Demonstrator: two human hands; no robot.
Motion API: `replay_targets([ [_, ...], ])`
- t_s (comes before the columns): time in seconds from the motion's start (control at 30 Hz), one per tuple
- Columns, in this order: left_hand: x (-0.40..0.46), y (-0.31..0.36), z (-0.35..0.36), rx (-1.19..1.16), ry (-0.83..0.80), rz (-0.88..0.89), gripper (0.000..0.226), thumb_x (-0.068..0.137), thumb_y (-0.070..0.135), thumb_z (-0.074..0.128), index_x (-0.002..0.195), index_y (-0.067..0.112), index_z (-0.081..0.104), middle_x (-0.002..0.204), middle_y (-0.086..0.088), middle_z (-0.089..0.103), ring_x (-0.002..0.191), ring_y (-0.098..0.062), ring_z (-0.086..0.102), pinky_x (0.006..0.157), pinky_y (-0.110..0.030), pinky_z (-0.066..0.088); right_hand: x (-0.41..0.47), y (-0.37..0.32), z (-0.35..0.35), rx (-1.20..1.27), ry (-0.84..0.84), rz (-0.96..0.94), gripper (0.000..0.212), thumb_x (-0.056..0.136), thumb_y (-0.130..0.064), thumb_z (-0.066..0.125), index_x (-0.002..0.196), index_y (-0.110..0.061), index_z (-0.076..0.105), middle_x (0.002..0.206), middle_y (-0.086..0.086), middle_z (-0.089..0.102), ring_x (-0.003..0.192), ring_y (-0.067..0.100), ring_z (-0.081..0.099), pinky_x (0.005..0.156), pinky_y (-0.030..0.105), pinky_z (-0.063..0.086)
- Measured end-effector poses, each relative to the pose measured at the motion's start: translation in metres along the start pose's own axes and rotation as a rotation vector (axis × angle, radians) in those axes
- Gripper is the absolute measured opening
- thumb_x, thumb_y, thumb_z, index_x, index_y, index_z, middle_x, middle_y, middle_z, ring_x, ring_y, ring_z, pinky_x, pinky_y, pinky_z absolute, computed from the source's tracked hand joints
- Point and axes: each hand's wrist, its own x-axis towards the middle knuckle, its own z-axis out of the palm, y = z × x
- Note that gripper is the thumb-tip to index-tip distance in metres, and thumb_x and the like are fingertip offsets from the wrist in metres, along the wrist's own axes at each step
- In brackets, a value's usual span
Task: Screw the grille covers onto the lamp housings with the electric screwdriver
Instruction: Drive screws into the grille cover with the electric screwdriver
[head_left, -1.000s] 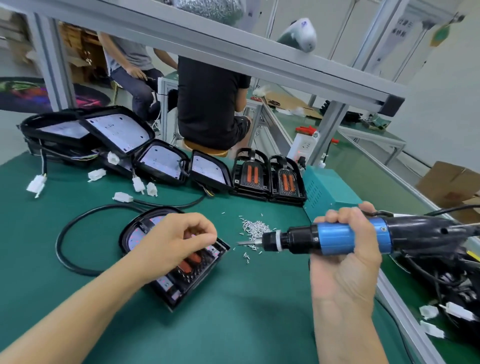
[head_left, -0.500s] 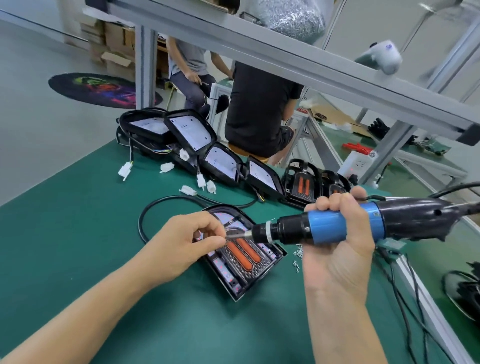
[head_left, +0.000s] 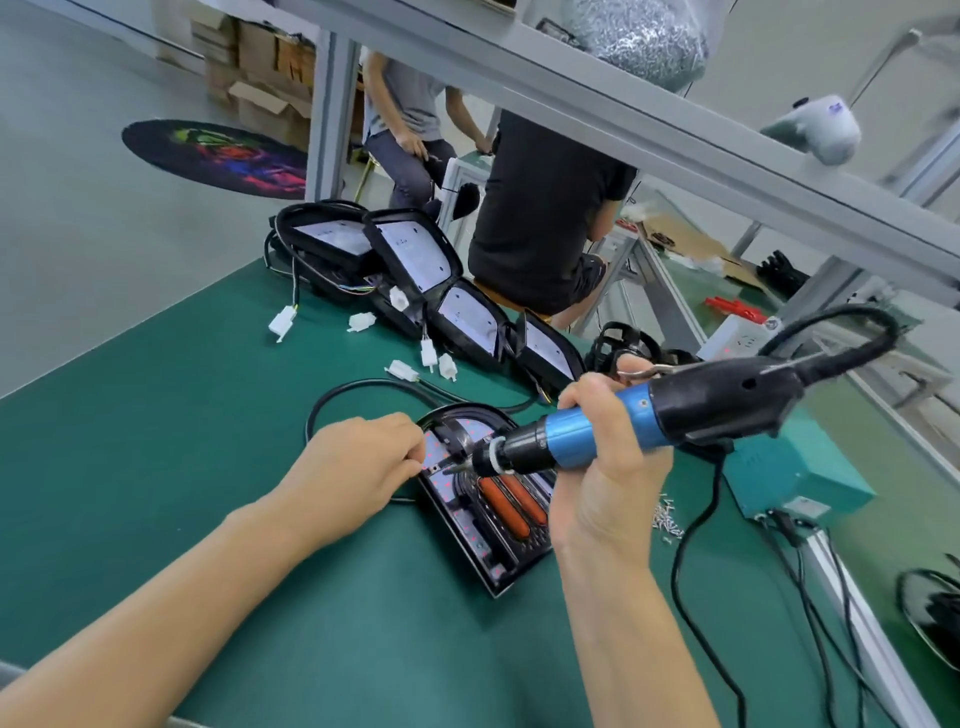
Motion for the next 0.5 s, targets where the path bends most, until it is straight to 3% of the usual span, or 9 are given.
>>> replay_targets([
  [0.17, 0.004, -0.001, -0.003, 0.08, 0.001, 0.047, 0.018, 0.099, 0.032, 0.041, 0.105, 0.025, 0.056, 0.107, 0.011, 0.058, 0.088, -0.019, 0.055, 0.069, -0.023, 0.027, 0.003, 0.016, 0.01, -0.035, -0.031, -0.008, 0.03, 0.073, -0.002, 0.066, 0.092, -0.022, 0.055, 0.067, -0.004, 0.058, 0.068, 0.014, 0.053, 0.07, 0.018, 0.048],
  [0.3, 0.006, -0.003, -0.004, 0.121, 0.011, 0.065, 0.02, 0.099, 0.032, 0.039, 0.106, 0.025, 0.057, 0.108, 0.01, 0.058, 0.09, -0.018, 0.056, 0.078, -0.025, 0.035, 0.003, 0.024, 0.01, -0.046, -0.038, 0.032, 0.03, 0.072, -0.004, 0.068, 0.091, -0.024, 0.058, 0.069, -0.003, 0.058, 0.072, 0.017, 0.052, 0.07, 0.019, 0.049],
  [0.5, 0.0, -0.011, -0.002, 0.03, -0.027, 0.114, 0.013, 0.096, 0.028, 0.043, 0.096, 0.022, 0.055, 0.106, 0.01, 0.057, 0.086, -0.018, 0.055, 0.08, -0.027, 0.039, 0.005, 0.025, 0.01, -0.062, -0.051, 0.037, 0.027, 0.072, -0.003, 0.067, 0.089, -0.022, 0.058, 0.07, -0.001, 0.058, 0.071, 0.016, 0.054, 0.071, 0.019, 0.049],
])
